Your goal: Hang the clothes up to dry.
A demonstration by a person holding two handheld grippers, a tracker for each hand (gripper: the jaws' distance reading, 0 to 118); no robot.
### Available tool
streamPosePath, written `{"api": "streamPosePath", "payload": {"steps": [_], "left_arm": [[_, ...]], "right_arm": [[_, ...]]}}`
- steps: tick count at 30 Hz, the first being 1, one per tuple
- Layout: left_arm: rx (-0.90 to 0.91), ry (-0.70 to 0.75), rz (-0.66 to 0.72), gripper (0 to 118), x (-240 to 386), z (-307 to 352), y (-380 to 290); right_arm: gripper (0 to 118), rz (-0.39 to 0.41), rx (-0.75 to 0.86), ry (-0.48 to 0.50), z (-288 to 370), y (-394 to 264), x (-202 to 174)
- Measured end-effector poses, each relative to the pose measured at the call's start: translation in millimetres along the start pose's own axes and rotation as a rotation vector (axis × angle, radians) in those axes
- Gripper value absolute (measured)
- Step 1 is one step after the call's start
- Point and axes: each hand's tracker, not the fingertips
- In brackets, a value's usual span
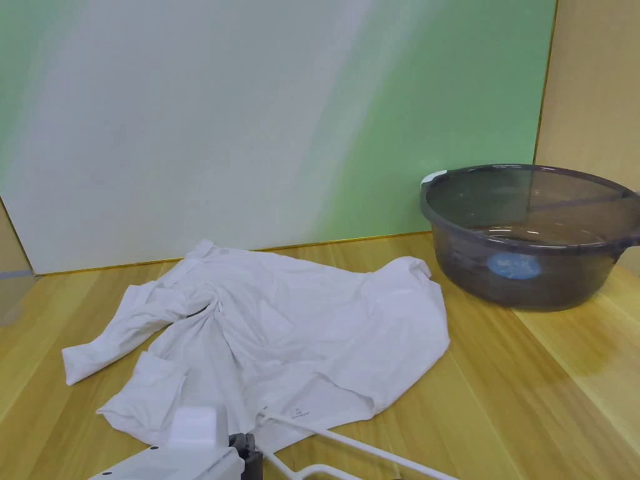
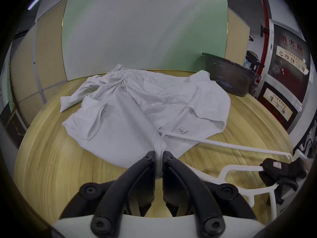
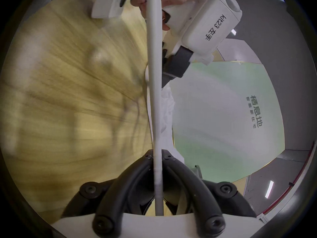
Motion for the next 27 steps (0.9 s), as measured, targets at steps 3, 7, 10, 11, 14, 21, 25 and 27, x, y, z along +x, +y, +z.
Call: {"api": "streamPosePath", "payload": {"steps": [3,7,10,11,14,21,25,27], "left_arm": [[0.006,0.009,-0.013,3,2,1,0],[0.017,0.010,0.002,3,0,3,1],[0.026,0.013,0.007,3,-2,5,2],[0.025,0.010,0.008,3,-2,5,3],[0.028,0.010,0.015,3,-4,6,3],[0.026,0.011,0.015,3,-4,6,4],[0.033,0.017,0.012,3,-5,8,4],[0.038,0.022,0.002,3,-4,9,6]], "right_arm": [[5,0.000,0.007,-0.023,-5,1,4],[5,0.008,0.010,-0.039,-7,1,6],[5,0.008,0.010,-0.056,-10,1,7],[5,0.004,0.008,-0.054,-11,0,8],[5,-0.006,-0.003,-0.054,-15,0,9],[5,-0.074,0.016,-0.022,-15,2,21],[5,-0.236,0.016,0.072,-17,-1,36],[5,-0.385,0.014,0.151,-20,-6,53]]}}
